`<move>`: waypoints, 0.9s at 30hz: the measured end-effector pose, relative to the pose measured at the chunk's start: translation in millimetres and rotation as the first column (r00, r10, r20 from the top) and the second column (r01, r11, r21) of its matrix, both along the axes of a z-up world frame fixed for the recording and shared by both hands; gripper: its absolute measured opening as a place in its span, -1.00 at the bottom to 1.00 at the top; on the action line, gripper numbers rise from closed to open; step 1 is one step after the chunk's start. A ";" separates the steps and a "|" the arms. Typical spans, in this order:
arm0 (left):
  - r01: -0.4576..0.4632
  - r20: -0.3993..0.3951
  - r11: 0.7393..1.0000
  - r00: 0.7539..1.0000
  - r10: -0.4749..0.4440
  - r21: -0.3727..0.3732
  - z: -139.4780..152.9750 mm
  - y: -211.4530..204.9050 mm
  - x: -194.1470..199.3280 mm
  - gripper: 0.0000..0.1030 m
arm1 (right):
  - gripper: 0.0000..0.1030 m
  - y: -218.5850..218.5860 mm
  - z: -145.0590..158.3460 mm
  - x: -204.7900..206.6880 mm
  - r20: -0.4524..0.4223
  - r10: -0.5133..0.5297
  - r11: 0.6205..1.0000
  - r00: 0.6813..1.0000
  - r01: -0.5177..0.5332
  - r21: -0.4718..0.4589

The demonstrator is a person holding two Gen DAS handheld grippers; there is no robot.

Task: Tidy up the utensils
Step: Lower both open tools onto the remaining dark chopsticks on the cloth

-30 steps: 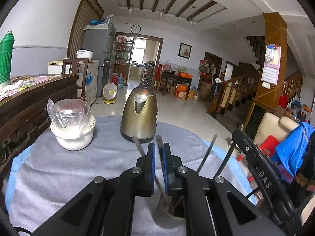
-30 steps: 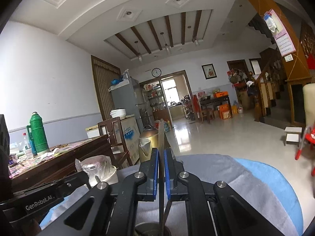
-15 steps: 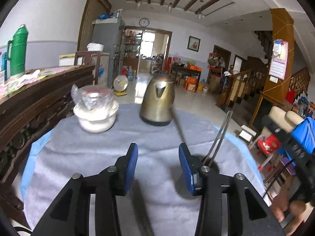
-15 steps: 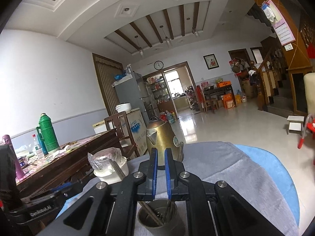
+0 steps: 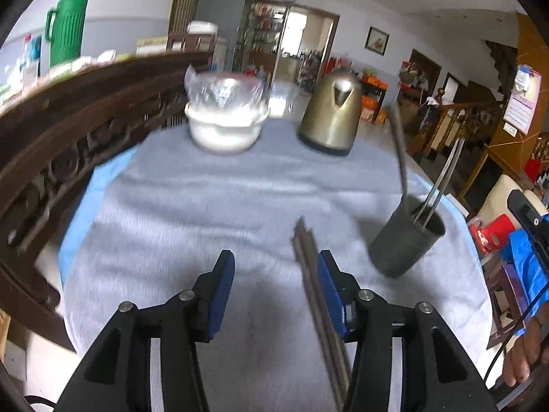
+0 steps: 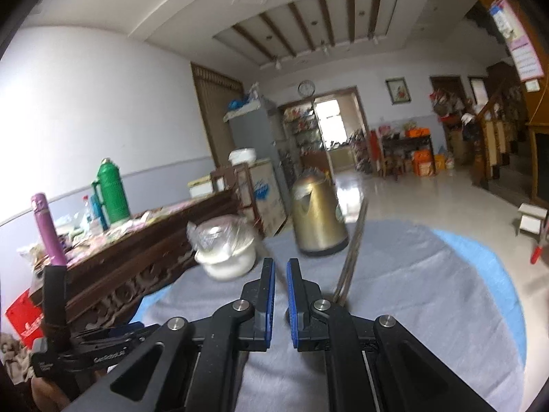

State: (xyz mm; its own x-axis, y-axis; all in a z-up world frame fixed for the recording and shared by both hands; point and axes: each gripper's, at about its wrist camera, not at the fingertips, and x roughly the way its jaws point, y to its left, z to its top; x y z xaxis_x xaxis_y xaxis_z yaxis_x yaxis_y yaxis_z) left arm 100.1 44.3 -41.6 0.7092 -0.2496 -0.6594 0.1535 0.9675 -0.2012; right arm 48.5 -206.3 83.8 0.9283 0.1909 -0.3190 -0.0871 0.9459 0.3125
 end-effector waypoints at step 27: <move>0.187 -0.243 0.975 0.958 -0.153 0.123 -85.5 -60.7 -6.7 0.30 | -0.83 32.7 -103.8 20.4 -0.349 0.155 0.988 0.924 -0.147 0.048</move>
State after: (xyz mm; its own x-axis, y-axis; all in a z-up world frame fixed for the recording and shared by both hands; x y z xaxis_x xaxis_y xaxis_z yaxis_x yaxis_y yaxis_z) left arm 93.4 -16.5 -127.2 0.4889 -0.2438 -0.8376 0.2836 0.9524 -0.1116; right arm 69.0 -173.6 -20.0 0.7177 0.3302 -0.6130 -0.1099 0.9231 0.3686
